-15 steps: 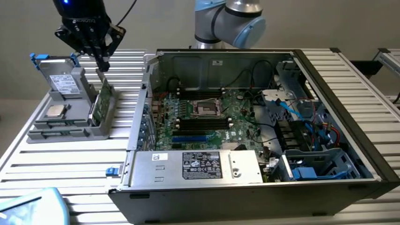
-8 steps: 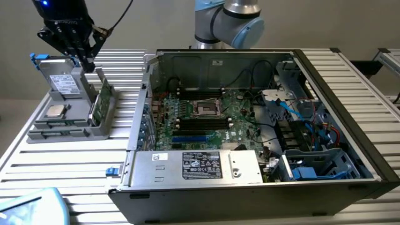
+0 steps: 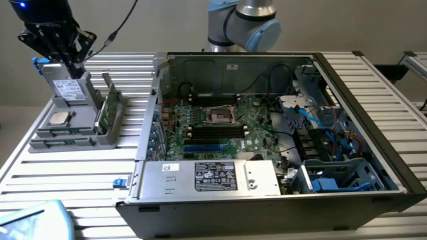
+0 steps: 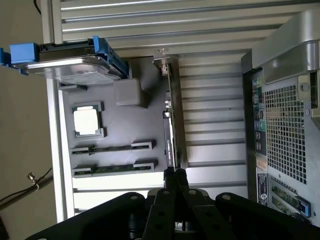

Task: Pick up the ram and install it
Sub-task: 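Reach for the ram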

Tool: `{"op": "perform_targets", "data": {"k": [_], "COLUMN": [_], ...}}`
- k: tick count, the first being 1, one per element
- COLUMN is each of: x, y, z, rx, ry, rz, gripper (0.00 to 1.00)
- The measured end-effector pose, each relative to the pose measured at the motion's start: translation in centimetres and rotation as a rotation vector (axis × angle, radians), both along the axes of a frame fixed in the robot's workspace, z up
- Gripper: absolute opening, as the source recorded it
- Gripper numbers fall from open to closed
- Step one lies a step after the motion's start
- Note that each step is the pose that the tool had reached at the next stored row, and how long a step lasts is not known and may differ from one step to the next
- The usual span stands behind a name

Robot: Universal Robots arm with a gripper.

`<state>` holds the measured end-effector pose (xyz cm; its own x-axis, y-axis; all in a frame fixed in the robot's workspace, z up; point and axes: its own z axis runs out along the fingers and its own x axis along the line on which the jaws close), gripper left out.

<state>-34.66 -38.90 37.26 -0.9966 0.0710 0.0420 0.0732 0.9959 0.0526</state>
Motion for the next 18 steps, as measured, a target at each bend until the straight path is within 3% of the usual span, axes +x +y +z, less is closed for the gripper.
{"op": "perform_targets", "data": {"k": [11,15,18], "x": [-4.8,-6.1,-6.2], "y": [0.03,0.0,-0.03], "z": [-0.69,-0.93,-0.95], "rx": [0.0009,0.0008,0.0009], "ry": [0.0273,0.0308,0.0313], "rz": [0.001,0.004,0.004], "gripper": [0.11,0.11,0.11]}}
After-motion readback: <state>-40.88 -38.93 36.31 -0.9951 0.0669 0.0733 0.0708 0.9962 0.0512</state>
